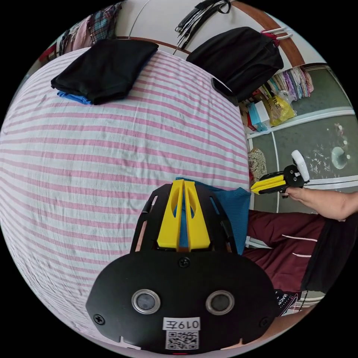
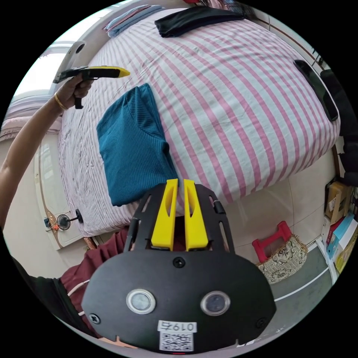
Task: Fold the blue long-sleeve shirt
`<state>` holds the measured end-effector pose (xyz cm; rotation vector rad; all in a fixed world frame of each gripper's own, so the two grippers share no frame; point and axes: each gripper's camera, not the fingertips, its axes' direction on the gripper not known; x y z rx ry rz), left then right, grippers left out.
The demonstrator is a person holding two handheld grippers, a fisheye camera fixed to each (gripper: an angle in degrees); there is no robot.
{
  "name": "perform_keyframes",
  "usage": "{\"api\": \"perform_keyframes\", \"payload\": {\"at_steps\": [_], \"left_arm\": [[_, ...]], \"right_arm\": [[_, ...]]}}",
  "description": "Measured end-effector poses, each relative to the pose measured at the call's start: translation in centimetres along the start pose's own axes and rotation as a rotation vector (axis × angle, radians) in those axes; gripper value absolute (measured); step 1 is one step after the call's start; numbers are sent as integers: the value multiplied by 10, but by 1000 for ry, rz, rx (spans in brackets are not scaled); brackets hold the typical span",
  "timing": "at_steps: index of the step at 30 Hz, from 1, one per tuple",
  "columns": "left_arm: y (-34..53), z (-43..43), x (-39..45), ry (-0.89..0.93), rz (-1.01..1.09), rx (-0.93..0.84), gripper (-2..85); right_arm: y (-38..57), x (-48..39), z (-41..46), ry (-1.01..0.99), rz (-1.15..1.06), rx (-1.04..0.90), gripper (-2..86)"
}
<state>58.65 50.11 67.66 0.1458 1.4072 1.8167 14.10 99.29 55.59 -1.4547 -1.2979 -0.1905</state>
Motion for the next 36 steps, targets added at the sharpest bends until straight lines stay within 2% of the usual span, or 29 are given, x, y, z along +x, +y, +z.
{"api": "perform_keyframes", "payload": {"at_steps": [5, 8, 10, 13, 17, 21, 23, 27, 29, 32, 36], "left_arm": [[76, -7, 0, -13, -43, 35, 6], [114, -8, -16, 83, -129, 85, 6], [130, -3, -24, 70, -171, 62, 6], [146, 8, -35, -30, -217, -45, 7], [175, -21, -31, -19, -208, 81, 10], [237, -46, -33, 1, -352, 233, 18], [297, -48, -38, 62, -530, 354, 32], [369, -24, -40, 126, -734, 395, 72], [403, -6, -46, 230, -838, 426, 86], [431, 0, -56, 323, -908, 532, 86], [438, 5, -72, 410, -912, 551, 93]], "right_arm": [[5, -6, 13, -73, 21, -10, 51], [3, -10, 23, -119, 61, -28, 44], [1, -14, 30, -135, 85, -28, 26], [0, -27, 34, -106, 56, -36, 23], [12, -52, 33, -7, 4, -41, 6], [43, -127, 32, 208, -288, -34, 4], [57, -167, 41, 257, -439, -49, 15], [83, -254, 70, 368, -712, -17, 81], [93, -285, 89, 435, -810, -13, 85], [113, -326, 124, 544, -966, -34, 83], [150, -362, 167, 735, -1126, -48, 75]]}}
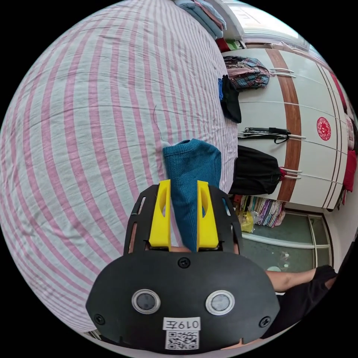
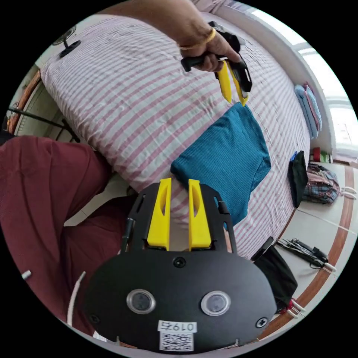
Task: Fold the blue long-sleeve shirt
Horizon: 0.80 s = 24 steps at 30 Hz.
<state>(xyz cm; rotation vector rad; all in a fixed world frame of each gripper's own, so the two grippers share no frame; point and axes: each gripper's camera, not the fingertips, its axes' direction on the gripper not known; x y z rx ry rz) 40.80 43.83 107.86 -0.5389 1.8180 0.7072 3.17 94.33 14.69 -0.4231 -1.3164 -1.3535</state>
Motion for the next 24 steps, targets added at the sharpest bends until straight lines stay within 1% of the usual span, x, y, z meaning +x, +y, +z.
{"api": "perform_keyframes", "payload": {"at_steps": [4, 8, 10, 13, 19, 21, 24], "left_arm": [[-11, 4, -11, -14, 14, -77, 97], [-14, 2, -22, 8, 20, -91, 101], [-14, 0, -27, 13, 21, -93, 103], [-12, -3, -38, 28, 22, -98, 106], [-5, -6, -59, 23, 17, -113, 107], [-4, -5, -64, 26, 17, -117, 105], [-3, -1, -71, 17, 17, -124, 97]], "right_arm": [[-20, -53, -5, 221, -193, 16, 65], [-34, -82, 0, 345, -393, 6, 69], [-39, -96, 7, 416, -534, -7, 75], [-44, -114, 10, 494, -698, 26, 75], [-50, -142, 25, 541, -902, -6, 61], [-50, -148, 26, 556, -922, 19, 50], [-54, -154, 23, 519, -891, 19, 35]]}}
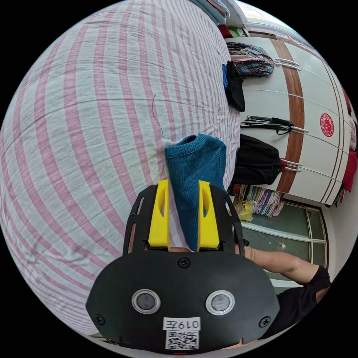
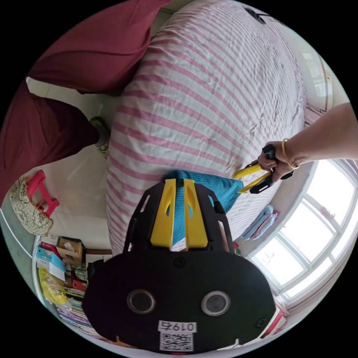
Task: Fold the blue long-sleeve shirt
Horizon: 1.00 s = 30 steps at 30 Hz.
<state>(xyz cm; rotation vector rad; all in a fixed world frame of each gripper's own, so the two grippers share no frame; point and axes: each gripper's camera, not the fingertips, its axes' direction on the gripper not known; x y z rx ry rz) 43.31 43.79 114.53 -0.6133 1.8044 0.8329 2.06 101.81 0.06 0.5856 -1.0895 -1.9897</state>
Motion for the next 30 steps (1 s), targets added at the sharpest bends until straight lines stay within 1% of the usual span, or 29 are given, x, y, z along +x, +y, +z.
{"api": "perform_keyframes", "payload": {"at_steps": [4, 7, 11, 14, 17, 19, 22, 26, 28, 30], "left_arm": [[1, 10, -8, -42, -29, -5, 53], [4, 14, -14, -92, -66, 13, 35], [10, 29, -10, -220, 1, -19, 30], [18, 38, -23, -165, -27, -31, 34], [30, 44, -35, -122, -33, -48, 46], [38, 47, -42, -98, -40, -55, 54], [54, 50, -50, -85, -39, -43, 60], [80, 58, -61, -61, -56, -27, 55], [93, 66, -63, -85, -51, -36, 45], [108, 77, -61, -103, -31, -42, 33]], "right_arm": [[-4, -4, -9, -43, 38, 30, -2], [-1, -10, -18, -55, 52, 75, -7], [2, -26, -24, -57, 51, 96, -6], [-5, -42, -26, -56, 53, 75, 1], [-12, -60, -31, -13, 45, 46, 18], [-13, -78, -38, 42, 22, 23, 36], [-9, -105, -47, 121, 0, -15, 40], [1, -137, -62, 183, -17, -30, 26], [7, -162, -71, 251, -36, -38, 5], [11, -179, -79, 266, -44, -35, -3]]}}
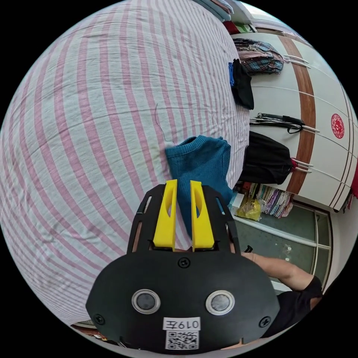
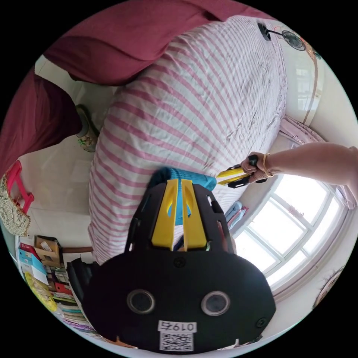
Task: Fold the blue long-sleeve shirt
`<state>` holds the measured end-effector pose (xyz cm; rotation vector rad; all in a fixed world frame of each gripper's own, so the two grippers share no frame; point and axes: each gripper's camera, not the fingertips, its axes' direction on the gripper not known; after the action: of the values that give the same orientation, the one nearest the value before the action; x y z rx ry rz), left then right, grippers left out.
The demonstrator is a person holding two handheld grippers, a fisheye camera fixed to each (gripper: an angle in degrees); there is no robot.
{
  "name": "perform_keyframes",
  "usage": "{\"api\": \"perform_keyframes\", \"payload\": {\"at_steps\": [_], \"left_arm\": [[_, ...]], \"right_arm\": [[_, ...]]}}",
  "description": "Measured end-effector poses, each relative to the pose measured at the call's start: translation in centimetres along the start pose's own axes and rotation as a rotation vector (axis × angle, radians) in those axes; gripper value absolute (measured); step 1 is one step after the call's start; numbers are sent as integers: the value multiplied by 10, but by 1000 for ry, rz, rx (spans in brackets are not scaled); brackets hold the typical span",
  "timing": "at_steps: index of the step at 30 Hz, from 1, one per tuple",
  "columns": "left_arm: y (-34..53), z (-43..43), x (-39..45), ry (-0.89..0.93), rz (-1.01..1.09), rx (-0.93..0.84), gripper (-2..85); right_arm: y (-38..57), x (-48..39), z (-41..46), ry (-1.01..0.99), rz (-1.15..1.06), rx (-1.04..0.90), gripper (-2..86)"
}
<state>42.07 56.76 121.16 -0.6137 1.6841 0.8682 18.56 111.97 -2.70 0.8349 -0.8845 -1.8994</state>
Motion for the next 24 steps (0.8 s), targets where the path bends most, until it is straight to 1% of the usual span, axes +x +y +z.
{"api": "perform_keyframes", "payload": {"at_steps": [2, 3, 4, 5, 7, 8, 10, 11, 12, 13, 15, 16, 19, 22, 24], "left_arm": [[27, 15, 6, 25, 40, 11, 20], [35, 20, 8, 44, 56, 16, 18], [53, 29, 16, 75, 98, 20, 14], [73, 40, 27, 80, 153, 12, 12], [107, 54, 47, 42, 247, 10, 9], [133, 62, 60, 17, 290, 25, 8], [176, 73, 80, -9, 365, 50, 8], [205, 81, 95, -67, 412, 50, 8], [220, 85, 102, -100, 434, 54, 7], [250, 93, 116, -145, 481, 58, 7], [294, 103, 134, -194, 538, 66, 7], [321, 109, 143, -216, 565, 73, 6], [380, 125, 164, -272, 636, 68, 7], [421, 140, 175, -306, 617, 58, 7], [444, 146, 181, -342, 607, 106, 6]], "right_arm": [[7, -7, -12, -32, 48, 1, -7], [14, -8, -19, -95, 111, -15, -8], [24, -5, -24, -195, 211, -37, -8], [31, -3, -26, -248, 272, -54, -8], [71, 11, -28, -481, 625, -146, -7], [84, 14, -28, -555, 732, -165, -7], [150, 15, -34, -828, 1195, -172, -7], [166, 12, -37, -862, 1315, -172, -7], [197, 1, -48, -915, 1521, -154, -7], [222, -12, -60, -942, 1683, -139, -7], [251, -34, -85, -904, 1863, -125, -7], [264, -48, -101, -880, 1916, -128, -7], [288, -83, -134, -824, 1994, -154, -8], [308, -115, -159, -785, 2019, -103, -9], [322, -129, -166, -729, 2007, -42, -9]]}}
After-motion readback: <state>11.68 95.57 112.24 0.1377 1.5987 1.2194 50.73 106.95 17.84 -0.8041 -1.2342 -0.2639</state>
